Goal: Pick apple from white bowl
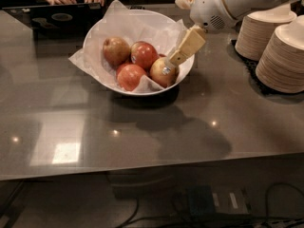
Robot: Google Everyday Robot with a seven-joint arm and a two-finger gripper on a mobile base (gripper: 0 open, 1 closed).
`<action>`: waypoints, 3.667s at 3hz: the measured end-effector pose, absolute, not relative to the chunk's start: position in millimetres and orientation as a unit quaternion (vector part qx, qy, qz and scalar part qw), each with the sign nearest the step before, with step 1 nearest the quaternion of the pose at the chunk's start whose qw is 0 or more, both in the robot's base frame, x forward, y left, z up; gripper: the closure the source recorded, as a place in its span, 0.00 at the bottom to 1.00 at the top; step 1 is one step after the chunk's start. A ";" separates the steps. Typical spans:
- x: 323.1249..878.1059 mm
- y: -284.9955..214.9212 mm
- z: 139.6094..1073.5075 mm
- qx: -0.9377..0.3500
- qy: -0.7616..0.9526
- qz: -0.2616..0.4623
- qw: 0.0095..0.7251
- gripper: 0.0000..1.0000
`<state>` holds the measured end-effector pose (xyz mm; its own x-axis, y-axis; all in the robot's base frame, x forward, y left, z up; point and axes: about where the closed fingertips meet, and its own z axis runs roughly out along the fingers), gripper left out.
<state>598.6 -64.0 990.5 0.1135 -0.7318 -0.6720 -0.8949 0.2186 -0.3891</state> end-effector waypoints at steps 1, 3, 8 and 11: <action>605.2 -59.7 985.3 -0.626 0.656 0.095 0.411 0.11; 611.6 -50.2 985.3 -0.637 0.648 0.095 0.406 0.24; 623.5 -8.6 957.0 -0.671 0.630 0.143 0.364 0.33; 629.3 2.9 926.2 -0.681 0.642 0.167 0.310 0.35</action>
Offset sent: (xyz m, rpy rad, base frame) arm 0.0163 0.0105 -0.0044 -0.0364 -0.0031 0.0357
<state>629.3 2.9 926.2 0.1199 -0.7713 -0.6251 -0.9781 0.0163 -0.2077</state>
